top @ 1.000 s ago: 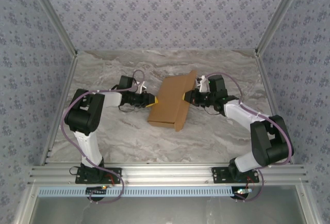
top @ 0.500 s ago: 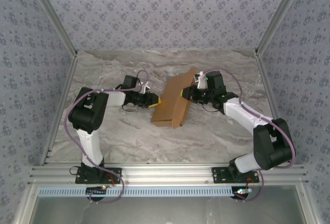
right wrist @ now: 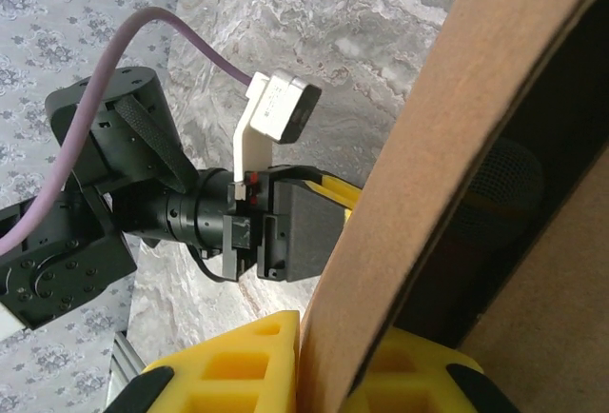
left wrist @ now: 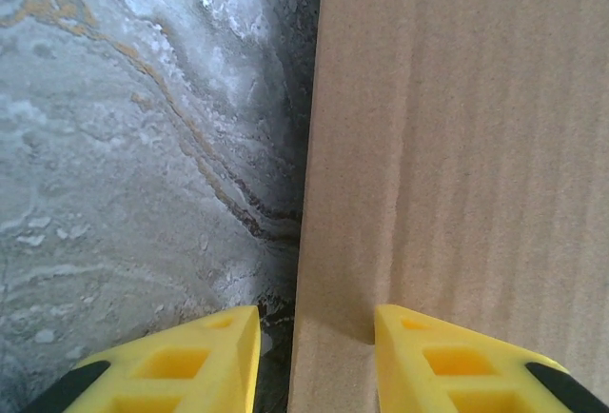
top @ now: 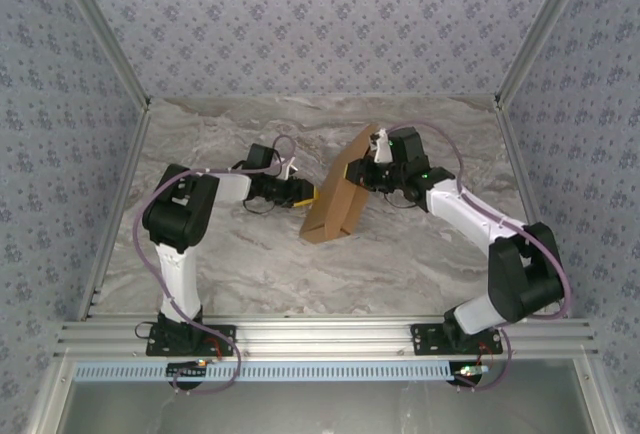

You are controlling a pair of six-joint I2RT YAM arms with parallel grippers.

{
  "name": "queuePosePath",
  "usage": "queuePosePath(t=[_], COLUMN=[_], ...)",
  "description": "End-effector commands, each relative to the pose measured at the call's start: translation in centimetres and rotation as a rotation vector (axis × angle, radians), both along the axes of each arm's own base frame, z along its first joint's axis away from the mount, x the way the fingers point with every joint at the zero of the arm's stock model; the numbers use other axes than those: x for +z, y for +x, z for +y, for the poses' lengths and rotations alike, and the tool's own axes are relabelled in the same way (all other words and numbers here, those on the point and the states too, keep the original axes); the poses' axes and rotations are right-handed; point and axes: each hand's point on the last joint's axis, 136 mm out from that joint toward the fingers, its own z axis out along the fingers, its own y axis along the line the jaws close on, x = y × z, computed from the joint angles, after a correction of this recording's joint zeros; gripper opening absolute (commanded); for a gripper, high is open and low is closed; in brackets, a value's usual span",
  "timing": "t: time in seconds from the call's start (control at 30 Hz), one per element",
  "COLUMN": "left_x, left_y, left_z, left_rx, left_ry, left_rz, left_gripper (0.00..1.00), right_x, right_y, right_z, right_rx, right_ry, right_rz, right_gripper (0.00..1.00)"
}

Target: Fold the paper box

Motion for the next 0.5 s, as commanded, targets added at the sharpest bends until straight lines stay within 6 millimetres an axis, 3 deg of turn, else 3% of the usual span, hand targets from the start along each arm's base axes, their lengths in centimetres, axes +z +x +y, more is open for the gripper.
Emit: queuePosePath(t=[0.0, 0.37, 0.4, 0.47], left_x=[-3.3, -1.8, -1.5, -1.1], left_y=[-0.7, 0.6, 0.8, 1.2], left_z=[0.5, 1.0, 1.2, 1.6], left_rx=[0.023, 0.020, 0.026, 0.039], left_ry=[0.093, 0.142, 0.151, 0.167], left_rz=[0.077, 0.021, 0.008, -0.013], left_gripper=[0.37, 0.59, 0.61, 0.65], right_x=[-2.1, -4.7, -3.5, -3.6], right_y=[0.6, 1.5, 2.2, 2.2], right_z=[-0.1, -0.3, 0.1, 0.1], right_rx=[-0.019, -0.018, -0.020, -0.017], right_ry=[-0.101, -0.245, -0.237, -0.243], right_rz=[0.035, 0.093, 0.066, 0.070], right_gripper=[0.14, 0.15, 0.15, 0.15])
